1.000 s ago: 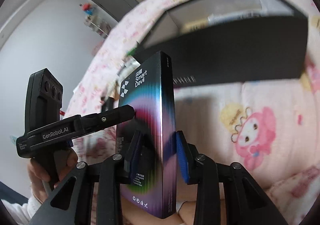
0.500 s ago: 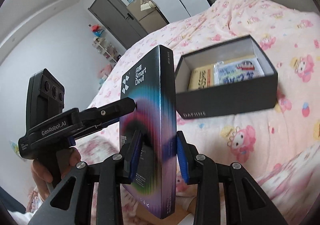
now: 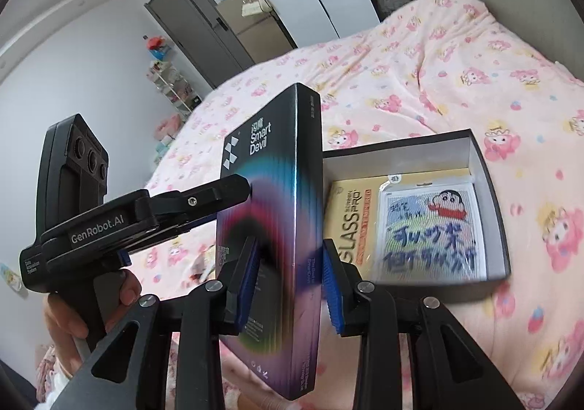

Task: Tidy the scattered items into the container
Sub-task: 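Lower the Smart Devil box into the black box beside the kit and release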

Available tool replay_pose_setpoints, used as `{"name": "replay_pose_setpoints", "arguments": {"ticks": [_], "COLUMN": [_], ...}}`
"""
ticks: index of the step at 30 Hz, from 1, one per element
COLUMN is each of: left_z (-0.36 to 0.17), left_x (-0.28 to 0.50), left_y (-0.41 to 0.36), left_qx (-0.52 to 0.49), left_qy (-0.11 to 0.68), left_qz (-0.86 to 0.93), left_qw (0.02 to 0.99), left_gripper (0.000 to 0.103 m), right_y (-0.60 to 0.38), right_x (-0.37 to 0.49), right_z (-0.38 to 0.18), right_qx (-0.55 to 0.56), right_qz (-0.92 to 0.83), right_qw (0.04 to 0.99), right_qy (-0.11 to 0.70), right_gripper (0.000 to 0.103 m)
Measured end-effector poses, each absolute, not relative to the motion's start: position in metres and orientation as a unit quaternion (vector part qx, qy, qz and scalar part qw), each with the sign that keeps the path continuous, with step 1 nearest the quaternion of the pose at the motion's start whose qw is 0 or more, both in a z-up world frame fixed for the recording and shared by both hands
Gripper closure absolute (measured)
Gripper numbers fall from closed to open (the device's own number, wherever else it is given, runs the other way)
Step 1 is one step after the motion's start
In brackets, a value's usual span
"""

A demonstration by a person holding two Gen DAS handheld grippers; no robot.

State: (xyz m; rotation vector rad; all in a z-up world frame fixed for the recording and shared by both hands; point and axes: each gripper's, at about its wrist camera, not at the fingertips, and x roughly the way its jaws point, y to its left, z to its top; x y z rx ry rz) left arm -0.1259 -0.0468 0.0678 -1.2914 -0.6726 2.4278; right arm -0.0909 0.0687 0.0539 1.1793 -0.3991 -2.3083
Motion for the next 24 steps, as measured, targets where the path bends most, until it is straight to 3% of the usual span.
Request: {"name": "replay_pose_setpoints", "arguments": {"ticks": [7,13,24], "left_z": [-0.009,-0.072,-0.072], "left_x": [-0.21,-0.235,-0.226], "left_y": [-0.033,-0.031,-0.011], "left_qx": [-0.507,-0.555,-0.539], "left_qy": [-0.207,-0.209,-0.101], "left_qz": [0.825,0.794,0.829], "left_qw": [0.139,0.136,0.11], "left_gripper": [0.047,0.047,0.048], "right_y": [0.082,0.093,0.08], "right_x": [-0.167,-0.202,-0.193], "right_z": [-0.015,-0.066,-0.084], "right_qx": [0.476,0.498,0.511], "right_qz": [-0.825,-0.8,-0.81], "right_qw": [0.254,0.257,0.241], "right_qy": [-0.167,-0.213,-0.157], "right_gripper": [0.074,0.074,0.074]}}
